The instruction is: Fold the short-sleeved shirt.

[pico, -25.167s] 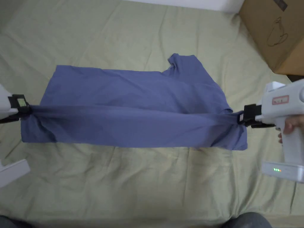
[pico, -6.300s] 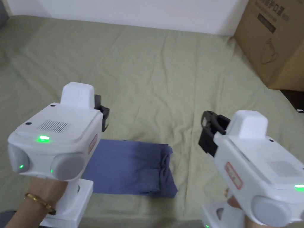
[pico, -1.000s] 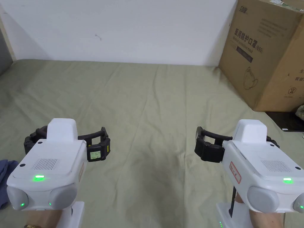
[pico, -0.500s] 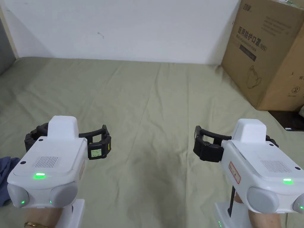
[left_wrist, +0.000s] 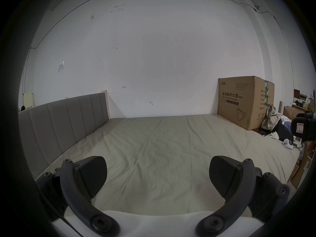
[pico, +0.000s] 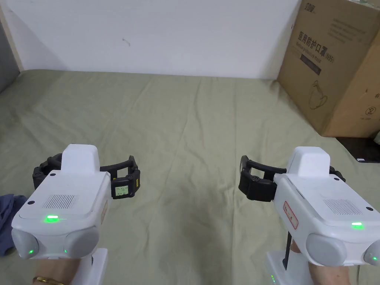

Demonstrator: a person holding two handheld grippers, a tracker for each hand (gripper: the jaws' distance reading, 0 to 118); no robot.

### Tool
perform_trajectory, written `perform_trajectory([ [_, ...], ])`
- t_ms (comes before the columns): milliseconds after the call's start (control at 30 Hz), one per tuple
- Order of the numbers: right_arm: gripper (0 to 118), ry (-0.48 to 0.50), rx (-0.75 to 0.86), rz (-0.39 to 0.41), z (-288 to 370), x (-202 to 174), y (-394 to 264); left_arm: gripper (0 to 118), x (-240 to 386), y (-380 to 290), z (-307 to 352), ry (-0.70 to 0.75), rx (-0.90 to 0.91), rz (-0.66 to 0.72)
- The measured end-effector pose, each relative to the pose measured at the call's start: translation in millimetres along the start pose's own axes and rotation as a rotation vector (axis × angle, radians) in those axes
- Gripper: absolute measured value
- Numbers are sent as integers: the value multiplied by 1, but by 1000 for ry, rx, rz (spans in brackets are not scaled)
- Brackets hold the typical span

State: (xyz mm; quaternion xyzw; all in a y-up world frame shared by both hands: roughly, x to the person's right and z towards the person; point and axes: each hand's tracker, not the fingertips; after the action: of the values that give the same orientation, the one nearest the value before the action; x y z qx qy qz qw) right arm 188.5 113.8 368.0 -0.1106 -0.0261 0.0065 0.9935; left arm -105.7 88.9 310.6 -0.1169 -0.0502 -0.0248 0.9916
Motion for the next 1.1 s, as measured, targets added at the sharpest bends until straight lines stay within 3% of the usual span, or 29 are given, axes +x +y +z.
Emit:
perform_trajectory([
  [1100,118,8,-15,10,-2,-4,-6,118,3,-1,-2,-1,4,-11],
])
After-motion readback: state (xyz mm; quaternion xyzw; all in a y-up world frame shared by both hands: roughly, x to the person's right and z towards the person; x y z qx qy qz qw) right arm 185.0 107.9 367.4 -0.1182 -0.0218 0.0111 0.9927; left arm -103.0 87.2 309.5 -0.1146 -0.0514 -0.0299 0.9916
